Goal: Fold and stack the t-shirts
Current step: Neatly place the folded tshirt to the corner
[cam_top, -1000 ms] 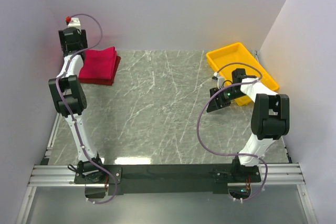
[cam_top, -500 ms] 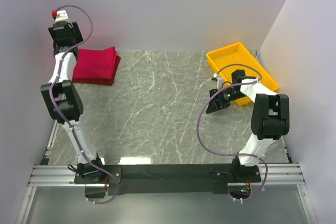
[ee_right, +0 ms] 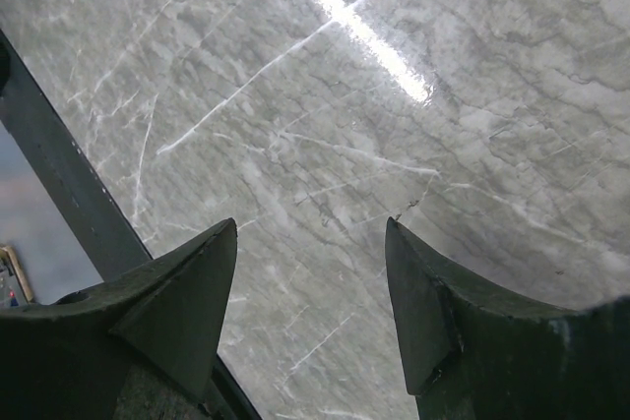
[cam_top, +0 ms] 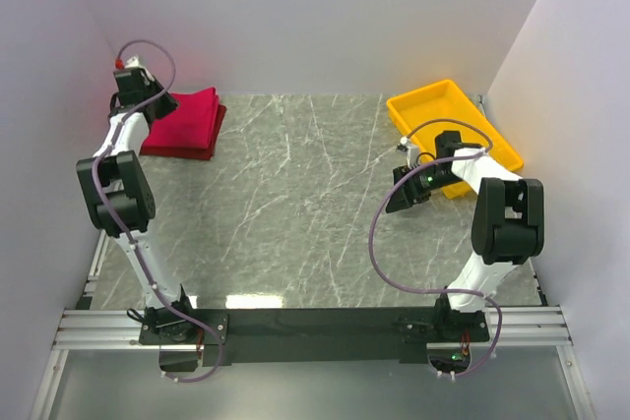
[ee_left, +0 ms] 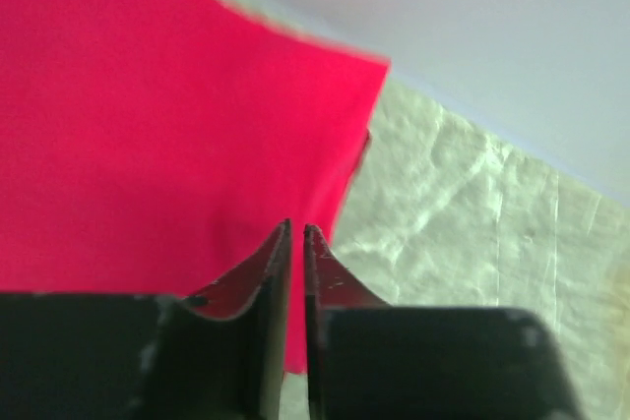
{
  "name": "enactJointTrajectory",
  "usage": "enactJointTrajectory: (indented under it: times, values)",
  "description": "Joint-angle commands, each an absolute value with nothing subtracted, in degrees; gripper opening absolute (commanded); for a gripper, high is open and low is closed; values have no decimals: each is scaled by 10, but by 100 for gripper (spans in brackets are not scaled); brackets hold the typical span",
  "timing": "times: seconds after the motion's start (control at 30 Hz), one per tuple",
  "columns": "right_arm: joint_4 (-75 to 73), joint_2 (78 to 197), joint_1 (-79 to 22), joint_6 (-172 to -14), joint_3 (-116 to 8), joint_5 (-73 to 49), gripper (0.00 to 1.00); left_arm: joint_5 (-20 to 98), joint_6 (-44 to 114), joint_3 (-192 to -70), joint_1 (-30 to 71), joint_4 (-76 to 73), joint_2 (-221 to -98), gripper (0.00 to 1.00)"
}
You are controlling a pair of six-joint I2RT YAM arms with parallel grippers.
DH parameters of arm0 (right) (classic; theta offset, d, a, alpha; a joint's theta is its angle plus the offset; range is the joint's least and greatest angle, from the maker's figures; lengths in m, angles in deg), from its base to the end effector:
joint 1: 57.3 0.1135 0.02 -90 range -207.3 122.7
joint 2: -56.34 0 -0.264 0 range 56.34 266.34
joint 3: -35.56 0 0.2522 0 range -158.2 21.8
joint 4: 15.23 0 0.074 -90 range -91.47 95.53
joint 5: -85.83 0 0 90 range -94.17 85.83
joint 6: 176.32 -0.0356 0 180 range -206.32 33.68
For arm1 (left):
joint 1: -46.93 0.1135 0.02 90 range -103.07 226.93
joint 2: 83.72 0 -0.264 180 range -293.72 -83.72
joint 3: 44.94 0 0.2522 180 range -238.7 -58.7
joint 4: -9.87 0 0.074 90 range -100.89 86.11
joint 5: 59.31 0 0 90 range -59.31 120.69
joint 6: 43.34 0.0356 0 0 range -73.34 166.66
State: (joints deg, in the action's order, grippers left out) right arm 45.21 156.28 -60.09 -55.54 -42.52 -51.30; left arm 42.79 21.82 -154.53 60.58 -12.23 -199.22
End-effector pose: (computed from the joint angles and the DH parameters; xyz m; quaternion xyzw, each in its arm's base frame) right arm 0.3137 0.0108 0.1823 -0.2472 0.8809 0.3641 0.1741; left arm 0.4688 0.1062 0.2747 -0.2297 0.8227 -0.1398 0.5008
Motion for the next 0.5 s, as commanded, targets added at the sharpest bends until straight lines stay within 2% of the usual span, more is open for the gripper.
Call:
enactJointTrajectory:
  times: [0.0,0.17,0.47]
  values:
    - [465,1527,-604,-541,-417,-529,69,509,139,-1541,606,-104,-2020,11]
    - [468,1516,-604,-539,-409,-525,69,514,115,-1550,604,-117,-2054,2]
    - [481,1493,-604,-544,-412,-520,69,507,125,-1520,605,-144,-2090,1]
